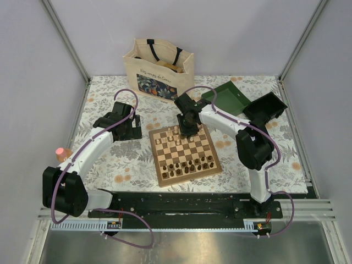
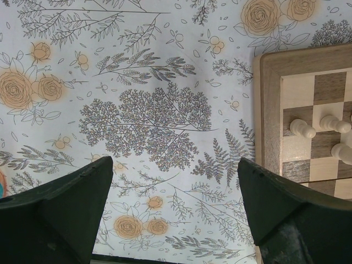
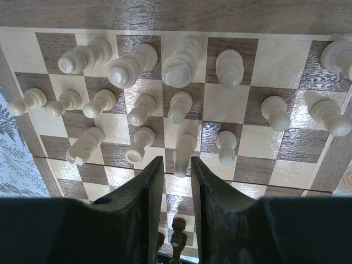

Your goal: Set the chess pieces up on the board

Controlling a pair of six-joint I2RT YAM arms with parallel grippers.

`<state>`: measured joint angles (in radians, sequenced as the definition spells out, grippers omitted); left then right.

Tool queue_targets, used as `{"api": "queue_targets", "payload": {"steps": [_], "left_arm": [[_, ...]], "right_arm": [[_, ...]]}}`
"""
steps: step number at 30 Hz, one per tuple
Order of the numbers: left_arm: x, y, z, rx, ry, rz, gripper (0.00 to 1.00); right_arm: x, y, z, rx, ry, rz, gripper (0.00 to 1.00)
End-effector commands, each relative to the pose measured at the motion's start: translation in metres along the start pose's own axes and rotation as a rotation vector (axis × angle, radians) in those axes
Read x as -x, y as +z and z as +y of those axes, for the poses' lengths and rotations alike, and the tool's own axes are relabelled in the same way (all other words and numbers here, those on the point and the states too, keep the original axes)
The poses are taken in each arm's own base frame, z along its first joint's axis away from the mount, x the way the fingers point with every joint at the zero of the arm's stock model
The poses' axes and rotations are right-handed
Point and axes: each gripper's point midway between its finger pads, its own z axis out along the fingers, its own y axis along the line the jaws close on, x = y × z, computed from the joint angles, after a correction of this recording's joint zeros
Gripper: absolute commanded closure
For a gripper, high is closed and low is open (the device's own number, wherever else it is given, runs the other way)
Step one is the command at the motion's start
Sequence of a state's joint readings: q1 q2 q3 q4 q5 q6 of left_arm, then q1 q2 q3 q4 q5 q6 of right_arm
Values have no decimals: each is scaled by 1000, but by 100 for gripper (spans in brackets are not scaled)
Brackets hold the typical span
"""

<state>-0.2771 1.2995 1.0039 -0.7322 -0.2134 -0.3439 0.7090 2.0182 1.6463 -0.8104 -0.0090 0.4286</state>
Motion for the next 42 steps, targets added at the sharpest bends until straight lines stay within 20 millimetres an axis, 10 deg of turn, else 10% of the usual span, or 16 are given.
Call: {"api": "queue_targets", "payload": {"steps": [1, 42], "left_arm": [[1, 4, -3, -12, 2, 3, 1], [0, 4, -3, -12, 6, 8, 1]], "right_arm": [[12, -6, 8, 0, 2, -36, 65], [1, 0, 5, -16, -34, 6, 74]]}}
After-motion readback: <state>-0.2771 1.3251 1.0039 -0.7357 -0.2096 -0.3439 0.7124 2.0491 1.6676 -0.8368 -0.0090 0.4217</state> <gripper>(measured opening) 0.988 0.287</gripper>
